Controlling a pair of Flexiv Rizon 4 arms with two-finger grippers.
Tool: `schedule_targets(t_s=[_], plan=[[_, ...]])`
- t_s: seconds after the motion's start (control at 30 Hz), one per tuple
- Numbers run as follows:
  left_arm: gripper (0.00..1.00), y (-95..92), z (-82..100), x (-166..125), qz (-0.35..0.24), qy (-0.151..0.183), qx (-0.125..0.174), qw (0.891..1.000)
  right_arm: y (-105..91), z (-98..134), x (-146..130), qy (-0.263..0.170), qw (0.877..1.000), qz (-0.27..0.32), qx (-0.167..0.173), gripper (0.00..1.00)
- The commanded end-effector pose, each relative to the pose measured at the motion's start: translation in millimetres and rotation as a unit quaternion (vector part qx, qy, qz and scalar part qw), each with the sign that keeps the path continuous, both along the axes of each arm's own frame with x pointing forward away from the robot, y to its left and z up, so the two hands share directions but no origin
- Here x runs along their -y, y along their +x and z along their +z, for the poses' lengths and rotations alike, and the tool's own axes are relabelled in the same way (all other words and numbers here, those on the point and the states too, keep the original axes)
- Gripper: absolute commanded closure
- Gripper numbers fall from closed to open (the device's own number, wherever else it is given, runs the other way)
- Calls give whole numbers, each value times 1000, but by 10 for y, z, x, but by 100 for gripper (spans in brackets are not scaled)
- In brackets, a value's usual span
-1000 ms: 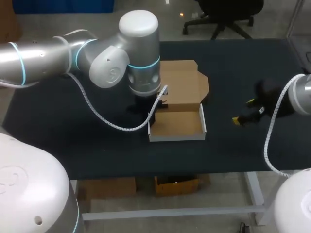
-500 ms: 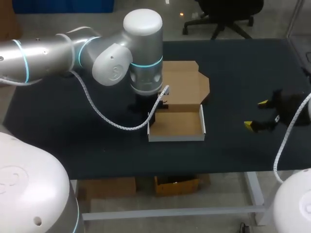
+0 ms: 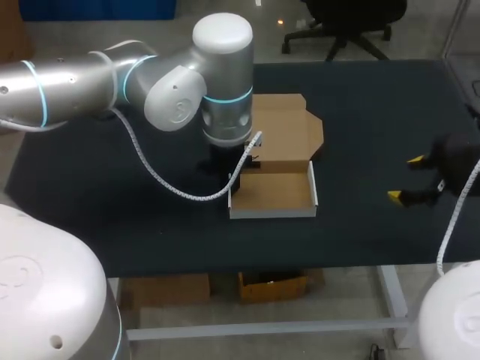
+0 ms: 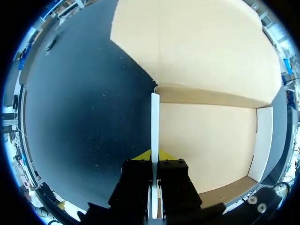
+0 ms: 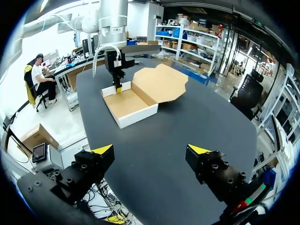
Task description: Assemble the packaging by folding the flat box into shape, placing the metal phone stand inside, and closing the box properly
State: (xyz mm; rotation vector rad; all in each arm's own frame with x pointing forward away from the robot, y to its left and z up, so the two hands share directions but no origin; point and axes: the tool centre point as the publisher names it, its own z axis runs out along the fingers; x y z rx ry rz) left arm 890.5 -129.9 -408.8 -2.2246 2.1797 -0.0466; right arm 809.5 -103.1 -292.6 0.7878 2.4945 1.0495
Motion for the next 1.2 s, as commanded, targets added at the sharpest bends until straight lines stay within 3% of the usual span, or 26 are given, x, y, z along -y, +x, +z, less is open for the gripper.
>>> schedule_targets(t_s=[0.03, 0.13, 0.2, 0.4, 0.53, 0.87, 1.2], plan=[[100, 15, -3, -6, -2, 2, -1, 1000, -51, 75, 78, 110, 949, 237, -174, 0], [100, 20, 3, -14, -3, 1, -1, 1000, -106, 123, 184, 139, 932, 280, -184, 0], [100, 22, 3, -15, -3, 0, -1, 1000, -144, 146, 244, 146, 928, 290, -184, 0], [100, 30, -15, -15, -6, 3, -3, 1000, -325, 223, 356, 146, 901, 363, -185, 0], [100, 36, -23, -19, -7, 6, -2, 1000, -417, 254, 397, 151, 891, 380, -196, 0], [100, 45, -26, -21, -8, 17, -2, 1000, -542, 257, 382, 128, 888, 382, -221, 0], [100, 53, -15, -23, -7, 23, -2, 1000, -626, 311, 305, 68, 906, 349, -232, 0]])
